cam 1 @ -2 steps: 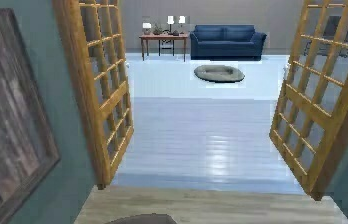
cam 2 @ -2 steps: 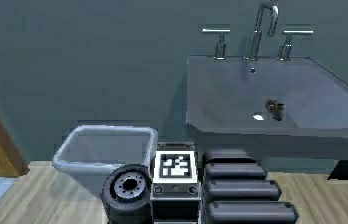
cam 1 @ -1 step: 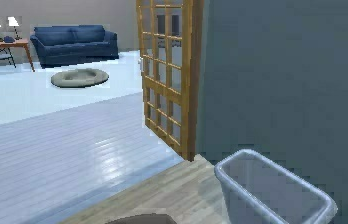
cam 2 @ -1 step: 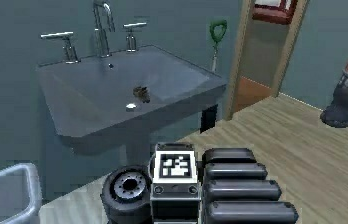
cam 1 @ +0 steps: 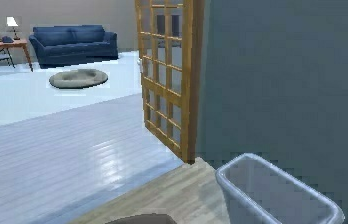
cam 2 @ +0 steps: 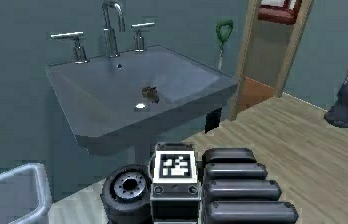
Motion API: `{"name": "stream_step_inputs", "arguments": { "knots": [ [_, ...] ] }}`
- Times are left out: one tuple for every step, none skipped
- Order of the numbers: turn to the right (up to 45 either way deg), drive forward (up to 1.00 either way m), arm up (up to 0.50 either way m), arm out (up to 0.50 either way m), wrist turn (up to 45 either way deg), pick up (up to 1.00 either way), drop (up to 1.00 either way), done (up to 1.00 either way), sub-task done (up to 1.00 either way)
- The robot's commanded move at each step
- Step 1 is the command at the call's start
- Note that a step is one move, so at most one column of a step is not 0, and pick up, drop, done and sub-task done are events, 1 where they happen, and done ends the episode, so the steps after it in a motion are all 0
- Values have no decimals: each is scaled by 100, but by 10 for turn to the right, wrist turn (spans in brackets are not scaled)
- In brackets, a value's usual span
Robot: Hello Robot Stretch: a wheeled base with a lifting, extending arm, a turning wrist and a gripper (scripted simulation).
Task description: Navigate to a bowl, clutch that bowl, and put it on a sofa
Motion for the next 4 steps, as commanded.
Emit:
{"name": "stream_step_inputs", "arguments": {
  "knots": [
    [-30,0,0,0,0,0,0,0,0],
    [0,10,0,0,0,0,0,0,0],
    [-210,0,0,0,0,0,0,0,0],
    [-30,0,0,0,0,0,0,0,0]
  ]
}}
